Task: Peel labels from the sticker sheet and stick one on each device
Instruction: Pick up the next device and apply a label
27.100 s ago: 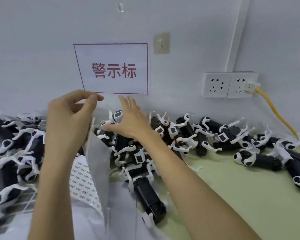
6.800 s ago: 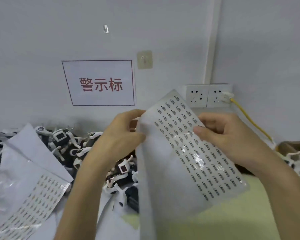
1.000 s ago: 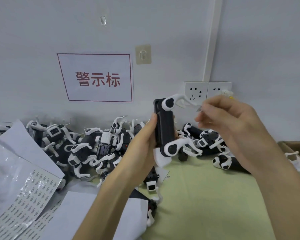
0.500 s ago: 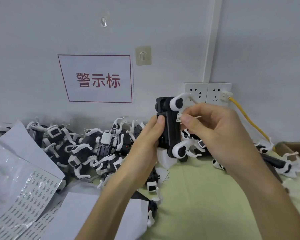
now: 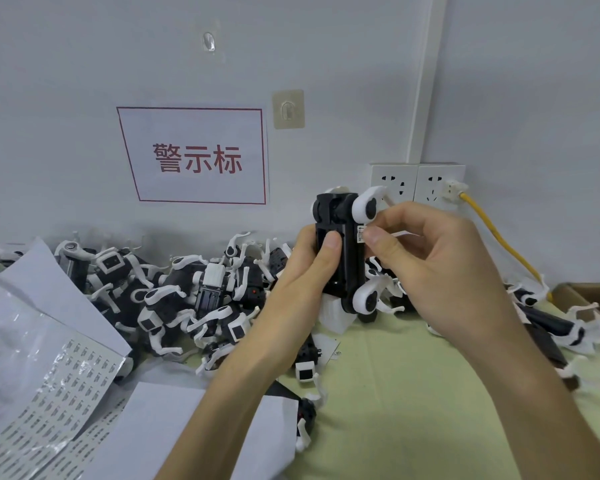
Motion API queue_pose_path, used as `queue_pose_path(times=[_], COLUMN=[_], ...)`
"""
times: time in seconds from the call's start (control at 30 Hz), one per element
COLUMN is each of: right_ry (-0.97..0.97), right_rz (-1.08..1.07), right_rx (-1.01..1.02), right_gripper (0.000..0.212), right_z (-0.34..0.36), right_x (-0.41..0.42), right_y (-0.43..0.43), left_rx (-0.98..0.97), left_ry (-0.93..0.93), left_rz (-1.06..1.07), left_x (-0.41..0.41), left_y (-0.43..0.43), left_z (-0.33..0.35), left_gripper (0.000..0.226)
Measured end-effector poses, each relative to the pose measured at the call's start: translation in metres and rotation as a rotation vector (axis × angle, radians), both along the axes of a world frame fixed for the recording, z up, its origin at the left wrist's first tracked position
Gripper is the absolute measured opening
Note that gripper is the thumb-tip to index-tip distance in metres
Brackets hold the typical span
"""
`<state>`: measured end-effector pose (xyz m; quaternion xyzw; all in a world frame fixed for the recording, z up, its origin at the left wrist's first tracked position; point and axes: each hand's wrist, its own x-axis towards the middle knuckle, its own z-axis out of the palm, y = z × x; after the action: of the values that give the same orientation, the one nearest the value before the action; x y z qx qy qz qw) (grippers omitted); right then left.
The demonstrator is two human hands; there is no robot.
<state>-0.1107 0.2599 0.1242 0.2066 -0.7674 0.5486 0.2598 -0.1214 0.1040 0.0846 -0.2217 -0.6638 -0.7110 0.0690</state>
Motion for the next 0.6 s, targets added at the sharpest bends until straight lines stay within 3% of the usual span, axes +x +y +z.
queue_pose_path(times=[0.6], right_ry=[0.063], right_rz=[-0.08], right_rx=[-0.016], right_gripper=[0.016], right_z=[-0.005], right_x=[-0.0007], right_y=[-0.0089], left_rx=[-0.033], left_ry=[0.028], left_rz=[0.048], left_x=[0.0015], left_y=[-0.0006], left_z=[0.0002], left_gripper=[0.036])
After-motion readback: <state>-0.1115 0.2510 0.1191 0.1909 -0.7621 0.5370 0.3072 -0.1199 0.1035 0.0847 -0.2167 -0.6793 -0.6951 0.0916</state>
